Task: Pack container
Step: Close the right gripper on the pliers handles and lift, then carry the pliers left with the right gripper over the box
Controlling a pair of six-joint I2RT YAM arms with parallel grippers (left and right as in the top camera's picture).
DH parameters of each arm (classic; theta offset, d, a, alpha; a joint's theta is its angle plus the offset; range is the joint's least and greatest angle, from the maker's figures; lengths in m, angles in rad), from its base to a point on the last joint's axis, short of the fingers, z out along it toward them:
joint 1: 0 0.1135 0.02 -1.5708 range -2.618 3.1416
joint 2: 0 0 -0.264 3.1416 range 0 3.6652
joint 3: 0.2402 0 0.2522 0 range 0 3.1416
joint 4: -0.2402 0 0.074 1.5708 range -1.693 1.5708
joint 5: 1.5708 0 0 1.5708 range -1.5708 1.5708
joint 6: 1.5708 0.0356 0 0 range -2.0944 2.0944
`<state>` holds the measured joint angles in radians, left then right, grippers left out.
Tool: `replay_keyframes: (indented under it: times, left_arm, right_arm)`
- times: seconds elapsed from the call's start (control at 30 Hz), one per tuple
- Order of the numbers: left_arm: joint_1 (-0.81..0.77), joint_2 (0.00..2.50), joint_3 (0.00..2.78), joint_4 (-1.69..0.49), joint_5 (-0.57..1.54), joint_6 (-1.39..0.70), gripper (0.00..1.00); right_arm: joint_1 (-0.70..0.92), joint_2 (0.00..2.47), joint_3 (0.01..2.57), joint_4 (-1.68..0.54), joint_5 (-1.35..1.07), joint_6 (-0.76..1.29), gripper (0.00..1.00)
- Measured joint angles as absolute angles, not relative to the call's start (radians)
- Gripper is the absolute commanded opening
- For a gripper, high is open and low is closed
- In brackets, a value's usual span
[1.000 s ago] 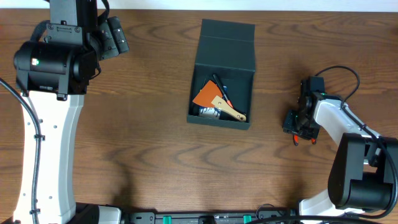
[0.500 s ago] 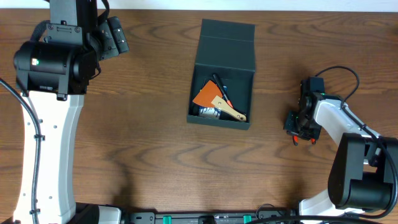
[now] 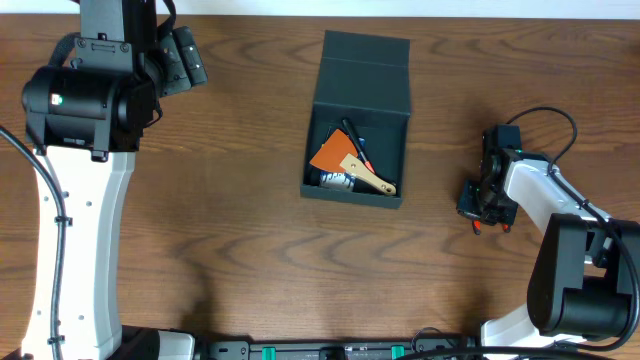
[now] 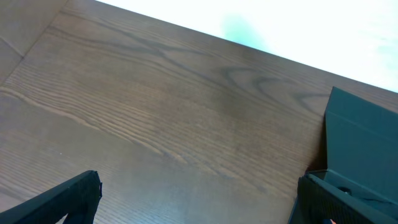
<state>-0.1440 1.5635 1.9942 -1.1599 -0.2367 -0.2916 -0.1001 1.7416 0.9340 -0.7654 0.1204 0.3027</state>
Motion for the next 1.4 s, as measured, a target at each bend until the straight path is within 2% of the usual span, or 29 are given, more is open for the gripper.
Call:
replay_keyframes:
  times: [0.37,0.57,1.17,1.4]
  left_arm:
    - [-0.144,1.563,1.994,-1.160,-0.237,-0.292,0.98]
    - [-0.144,1.563,1.994,-1.160,-0.237,-0.292,0.99]
    - [-0.144,1.563,1.994,-1.160,-0.237,-0.292,0.99]
    - [-0.144,1.563,1.994,-1.160,-0.237,-0.292,0.99]
  right_arm:
    - [-0.100,1.743,0.937,-0.775,0.120,0.302,0.01]
    - [-0.101,1.777,0.986,-0.859,0.138,0.302,0.01]
    - [-0.094,1.804,1.333,-1.052,0.127,0.291,0.01]
    - [-0.005,1.804,1.459,-1.092,0.121,0.213,0.01]
